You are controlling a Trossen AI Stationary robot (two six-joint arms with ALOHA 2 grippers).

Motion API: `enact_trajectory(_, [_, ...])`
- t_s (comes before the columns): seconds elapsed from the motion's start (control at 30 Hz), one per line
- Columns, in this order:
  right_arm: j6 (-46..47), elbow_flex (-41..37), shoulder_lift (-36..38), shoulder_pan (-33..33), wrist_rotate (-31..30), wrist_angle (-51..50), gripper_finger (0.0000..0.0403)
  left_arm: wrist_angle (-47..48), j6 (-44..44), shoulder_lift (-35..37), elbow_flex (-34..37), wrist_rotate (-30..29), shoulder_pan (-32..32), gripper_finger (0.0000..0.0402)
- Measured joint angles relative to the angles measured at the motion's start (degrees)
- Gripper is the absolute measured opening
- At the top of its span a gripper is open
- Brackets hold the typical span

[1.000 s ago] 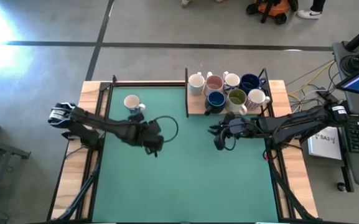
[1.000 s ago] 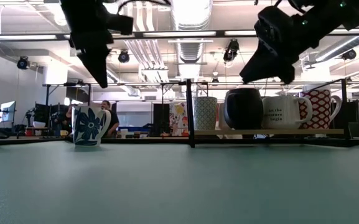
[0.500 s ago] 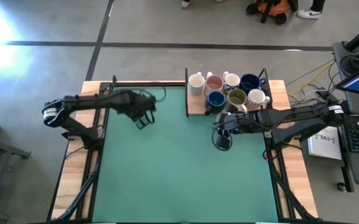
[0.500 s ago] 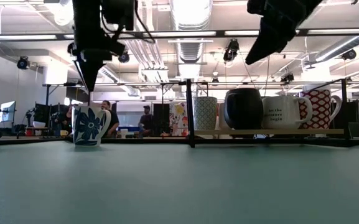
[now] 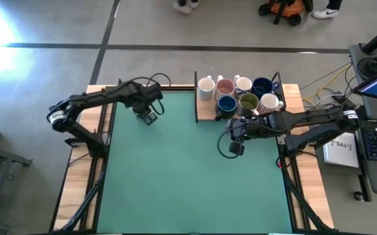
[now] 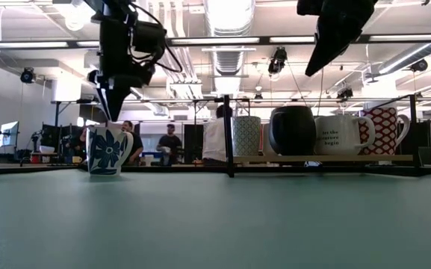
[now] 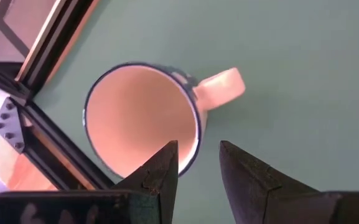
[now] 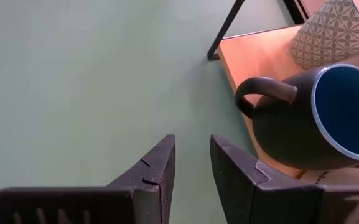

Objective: Place coffee mugs
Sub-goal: Put the blue white pattern mug on the shelf

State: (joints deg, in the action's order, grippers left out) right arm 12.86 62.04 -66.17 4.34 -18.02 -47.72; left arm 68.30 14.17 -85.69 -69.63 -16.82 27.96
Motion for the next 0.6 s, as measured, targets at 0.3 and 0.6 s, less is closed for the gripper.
enact_trajectory(0.3, [0.19,-0.37,0.04,0.00,0.00,-0.11,0.0091,-2.02,-3.18,-4.60,0.00,0.48,1.15,0.0100])
enact_trajectory(0.6, [0.63,-0.40,0.04,0.02,0.02,-1.67,0.0091,-4.00,-4.06,-7.11,4.20,0.48,1.96,0.0086])
